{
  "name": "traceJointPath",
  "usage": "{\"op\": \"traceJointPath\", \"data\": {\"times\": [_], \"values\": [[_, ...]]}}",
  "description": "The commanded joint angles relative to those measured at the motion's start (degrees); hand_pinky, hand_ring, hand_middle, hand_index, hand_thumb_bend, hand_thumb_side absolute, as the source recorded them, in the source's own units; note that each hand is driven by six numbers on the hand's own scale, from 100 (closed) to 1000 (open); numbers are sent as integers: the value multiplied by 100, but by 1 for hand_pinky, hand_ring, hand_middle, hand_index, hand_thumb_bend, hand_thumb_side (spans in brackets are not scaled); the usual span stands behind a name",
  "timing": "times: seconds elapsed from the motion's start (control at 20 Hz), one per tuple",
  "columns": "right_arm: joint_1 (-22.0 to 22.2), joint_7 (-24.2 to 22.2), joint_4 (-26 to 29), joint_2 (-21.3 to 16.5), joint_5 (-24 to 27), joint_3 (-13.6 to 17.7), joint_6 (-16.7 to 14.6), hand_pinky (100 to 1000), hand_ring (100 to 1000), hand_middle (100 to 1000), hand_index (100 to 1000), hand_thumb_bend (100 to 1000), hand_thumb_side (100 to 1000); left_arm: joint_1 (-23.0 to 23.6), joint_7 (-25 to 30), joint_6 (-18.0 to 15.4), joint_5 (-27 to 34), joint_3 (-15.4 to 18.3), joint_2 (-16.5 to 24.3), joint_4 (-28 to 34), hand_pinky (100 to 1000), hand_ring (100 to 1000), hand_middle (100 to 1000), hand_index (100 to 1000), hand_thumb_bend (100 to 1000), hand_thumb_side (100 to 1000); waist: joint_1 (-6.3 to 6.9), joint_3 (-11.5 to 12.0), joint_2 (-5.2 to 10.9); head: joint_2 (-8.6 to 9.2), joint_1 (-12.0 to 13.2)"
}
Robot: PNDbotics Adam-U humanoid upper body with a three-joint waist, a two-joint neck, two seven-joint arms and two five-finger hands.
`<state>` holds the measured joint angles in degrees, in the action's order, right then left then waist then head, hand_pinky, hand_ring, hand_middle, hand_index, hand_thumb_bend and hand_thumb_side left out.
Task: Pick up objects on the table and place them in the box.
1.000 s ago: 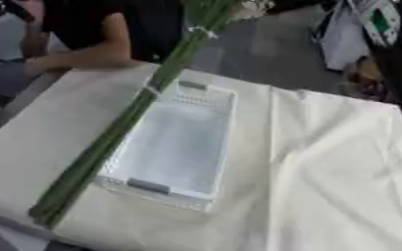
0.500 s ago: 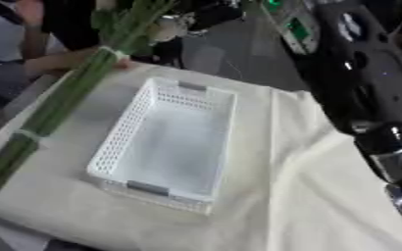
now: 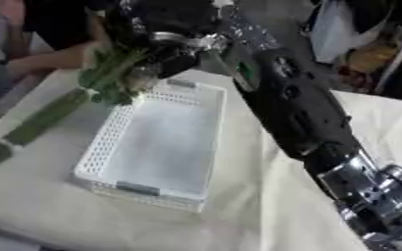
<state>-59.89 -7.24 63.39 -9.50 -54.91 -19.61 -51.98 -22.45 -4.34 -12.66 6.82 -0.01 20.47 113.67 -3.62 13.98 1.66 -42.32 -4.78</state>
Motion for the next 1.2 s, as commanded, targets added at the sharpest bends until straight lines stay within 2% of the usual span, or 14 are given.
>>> {"op": "traceJointPath", "data": {"times": [0.05, 0.2, 0.25, 0.3, 0.45, 0.5, 0.55, 0.9, 1.05, 1.1, 1.15, 1.2], "values": [[135, -300, -263, 126, -261, 0, 2, 879, 890, 896, 906, 100, 225, -115, 9, -26, 30, 17, 26, 92, 481, 575, 673, 701, 100, 788, 79, -4, 20, 99, -98], [364, -534, -487, 209, -368, -49, 2, 907, 905, 912, 907, 100, 250, -112, -5, -19, 20, 23, 35, 92, 481, 575, 673, 701, 100, 787, 92, -28, -6, 55, -94], [410, -596, -533, 222, -350, -63, 2, 909, 912, 921, 910, 100, 286, -112, -6, -19, 17, 24, 38, 92, 481, 575, 672, 701, 100, 787, 95, -36, -7, 43, -90], [439, -641, -541, 226, -322, -82, 2, 909, 912, 921, 910, 100, 286, -112, -8, -21, 15, 26, 40, 92, 481, 575, 672, 701, 100, 787, 98, -42, -6, 38, -85], [477, -738, -471, 220, -170, -164, 2, 926, 929, 935, 916, 100, 385, -106, -8, -20, 10, 28, 46, 92, 481, 575, 672, 701, 100, 786, 102, -59, 5, 52, -88], [483, -778, -436, 214, -105, -194, 2, 924, 927, 933, 915, 100, 372, -103, -6, -19, 8, 27, 48, 92, 481, 575, 671, 701, 100, 786, 103, -63, 7, 58, -91], [487, -826, -405, 209, -41, -217, 2, 940, 936, 942, 924, 100, 405, -102, -5, -18, 8, 26, 49, 92, 481, 575, 672, 701, 100, 786, 104, -63, 9, 63, -96], [489, -1195, -206, 174, 334, -255, 2, 972, 949, 944, 950, 100, 401, -99, -1, -15, 6, 23, 52, 92, 481, 575, 672, 701, 100, 786, 104, -65, 10, 64, -89], [480, -1348, -156, 147, 415, -233, 2, 990, 960, 953, 965, 100, 346, -98, -1, -18, 5, 26, 53, 92, 481, 576, 672, 701, 100, 785, 103, -67, 14, 72, -76], [474, -1403, -141, 131, 421, -214, 2, 984, 957, 951, 960, 100, 367, -96, 0, -17, 5, 25, 54, 92, 481, 575, 671, 701, 100, 785, 103, -69, 16, 76, -71], [471, -1454, -132, 118, 425, -196, 2, 1000, 967, 962, 982, 100, 332, -95, 0, -16, 4, 25, 54, 92, 481, 575, 671, 701, 100, 785, 103, -71, 18, 79, -68], [466, -1527, -138, 94, 402, -159, 2, 1000, 976, 972, 997, 101, 344, -93, 1, -16, 3, 25, 55, 92, 480, 575, 671, 701, 100, 785, 103, -74, 19, 85, -66]]}}
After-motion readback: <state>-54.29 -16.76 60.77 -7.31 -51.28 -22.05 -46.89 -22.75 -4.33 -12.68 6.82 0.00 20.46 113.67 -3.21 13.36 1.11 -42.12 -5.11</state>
